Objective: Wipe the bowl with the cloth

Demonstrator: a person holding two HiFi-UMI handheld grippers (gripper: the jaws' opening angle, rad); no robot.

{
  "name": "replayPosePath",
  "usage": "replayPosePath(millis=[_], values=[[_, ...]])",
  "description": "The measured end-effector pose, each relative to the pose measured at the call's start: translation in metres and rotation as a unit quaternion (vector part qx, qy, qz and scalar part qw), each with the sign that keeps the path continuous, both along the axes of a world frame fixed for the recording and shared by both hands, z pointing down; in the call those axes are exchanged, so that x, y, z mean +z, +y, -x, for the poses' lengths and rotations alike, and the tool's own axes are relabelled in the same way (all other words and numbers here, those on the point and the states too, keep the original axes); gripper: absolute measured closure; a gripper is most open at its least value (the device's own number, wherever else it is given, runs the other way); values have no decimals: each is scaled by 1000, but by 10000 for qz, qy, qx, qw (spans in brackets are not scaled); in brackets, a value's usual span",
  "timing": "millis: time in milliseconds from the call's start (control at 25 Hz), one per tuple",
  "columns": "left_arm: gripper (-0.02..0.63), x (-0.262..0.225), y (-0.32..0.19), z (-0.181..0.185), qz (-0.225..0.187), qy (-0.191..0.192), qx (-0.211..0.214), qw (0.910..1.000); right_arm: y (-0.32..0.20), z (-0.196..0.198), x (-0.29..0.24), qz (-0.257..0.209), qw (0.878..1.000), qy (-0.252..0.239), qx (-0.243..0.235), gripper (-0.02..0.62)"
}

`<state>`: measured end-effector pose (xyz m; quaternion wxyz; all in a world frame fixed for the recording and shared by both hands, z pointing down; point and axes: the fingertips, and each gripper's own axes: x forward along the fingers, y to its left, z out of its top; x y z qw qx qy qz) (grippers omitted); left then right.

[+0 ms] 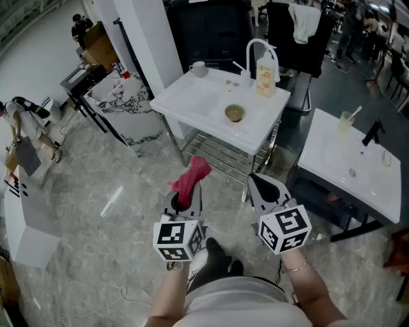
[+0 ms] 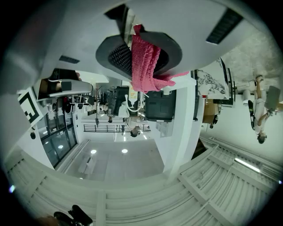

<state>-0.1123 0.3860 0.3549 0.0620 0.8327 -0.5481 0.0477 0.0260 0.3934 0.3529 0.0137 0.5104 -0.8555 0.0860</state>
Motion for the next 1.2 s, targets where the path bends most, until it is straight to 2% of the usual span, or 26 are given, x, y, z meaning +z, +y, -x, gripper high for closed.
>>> replayPosePath(millis=[360, 840, 880, 960, 1200], values=[[555, 0, -4, 0, -3, 10, -19, 10000, -4, 0, -4, -85, 9999, -114, 22, 589], [555, 3, -4, -21, 31, 21, 93, 9999, -6, -43, 2, 87, 9981, -283, 540, 588], [555, 3, -7, -23, 36, 17, 106, 9999, -9, -44, 2, 110, 9980, -311, 538, 580], [555, 2, -16, -26, 36, 13, 134, 9999, -18, -47, 2, 158, 9978, -383, 516, 520], [555, 7, -53, -33, 98, -15, 228, 9997, -53, -55, 9, 318, 9966, -476, 597, 492]])
